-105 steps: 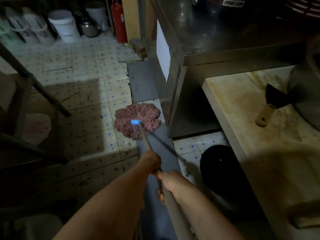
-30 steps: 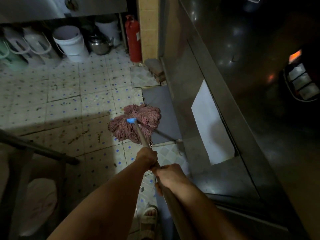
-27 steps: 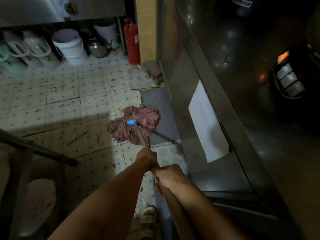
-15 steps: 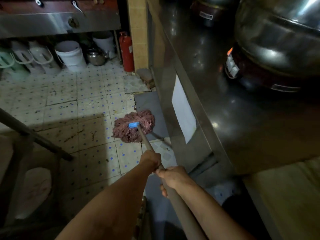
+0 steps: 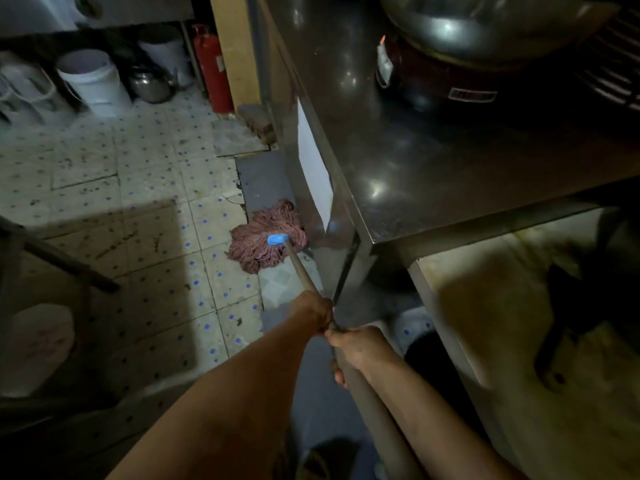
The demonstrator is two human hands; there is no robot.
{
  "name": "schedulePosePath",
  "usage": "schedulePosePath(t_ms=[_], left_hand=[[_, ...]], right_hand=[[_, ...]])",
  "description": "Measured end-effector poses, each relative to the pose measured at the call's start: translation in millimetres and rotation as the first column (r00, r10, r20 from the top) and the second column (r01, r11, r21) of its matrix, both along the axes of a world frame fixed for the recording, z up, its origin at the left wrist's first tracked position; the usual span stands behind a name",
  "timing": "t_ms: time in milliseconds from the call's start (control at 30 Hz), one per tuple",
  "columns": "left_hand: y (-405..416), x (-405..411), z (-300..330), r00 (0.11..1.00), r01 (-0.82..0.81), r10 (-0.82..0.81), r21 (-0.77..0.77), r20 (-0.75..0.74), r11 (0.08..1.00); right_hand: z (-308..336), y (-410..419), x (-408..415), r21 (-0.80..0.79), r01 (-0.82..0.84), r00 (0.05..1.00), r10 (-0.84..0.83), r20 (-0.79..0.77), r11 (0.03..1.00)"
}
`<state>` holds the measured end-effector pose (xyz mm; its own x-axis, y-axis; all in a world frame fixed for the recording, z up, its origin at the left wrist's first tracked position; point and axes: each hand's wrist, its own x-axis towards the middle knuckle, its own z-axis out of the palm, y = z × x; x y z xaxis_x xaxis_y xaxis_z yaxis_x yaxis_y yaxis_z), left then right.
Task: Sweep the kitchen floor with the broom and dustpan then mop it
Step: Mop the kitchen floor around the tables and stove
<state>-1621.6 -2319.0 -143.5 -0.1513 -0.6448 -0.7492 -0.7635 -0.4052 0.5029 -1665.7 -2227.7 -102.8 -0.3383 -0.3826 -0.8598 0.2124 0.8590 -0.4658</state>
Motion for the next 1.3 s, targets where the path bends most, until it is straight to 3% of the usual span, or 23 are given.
schedulePosePath(t_ms=[200, 433, 800, 1067, 1300], left_hand=[[16, -7, 1, 0.996, 0.083, -0.085, 0.059, 0.021, 0.995], [26, 10, 1, 0.97, 0.232, -0.23, -0.015, 0.084, 0.973], [57, 41, -19, 0.841, 0.5, -0.46, -0.086, 0.285, 0.862], [119, 72, -19, 0.894, 0.396, -0.365, -0.077, 0.259, 0.915], [170, 103, -21, 0.937, 0.268, -0.257, -0.016, 0.236, 0.963]], right_hand=[[0, 21, -2, 0.04, 0.064, 0.997, -0.066, 0.038, 0.997], [0, 36, 22, 0.038, 0.196, 0.973, -0.199, 0.117, 0.98], [-48, 62, 66, 0.044, 0.138, 0.967, -0.144, 0.209, 0.989], [-25, 128, 87, 0.038, 0.192, 0.904, -0.192, 0.381, 0.981], [-27, 179, 112, 0.052, 0.121, 0.903, -0.131, 0.41, 0.991]])
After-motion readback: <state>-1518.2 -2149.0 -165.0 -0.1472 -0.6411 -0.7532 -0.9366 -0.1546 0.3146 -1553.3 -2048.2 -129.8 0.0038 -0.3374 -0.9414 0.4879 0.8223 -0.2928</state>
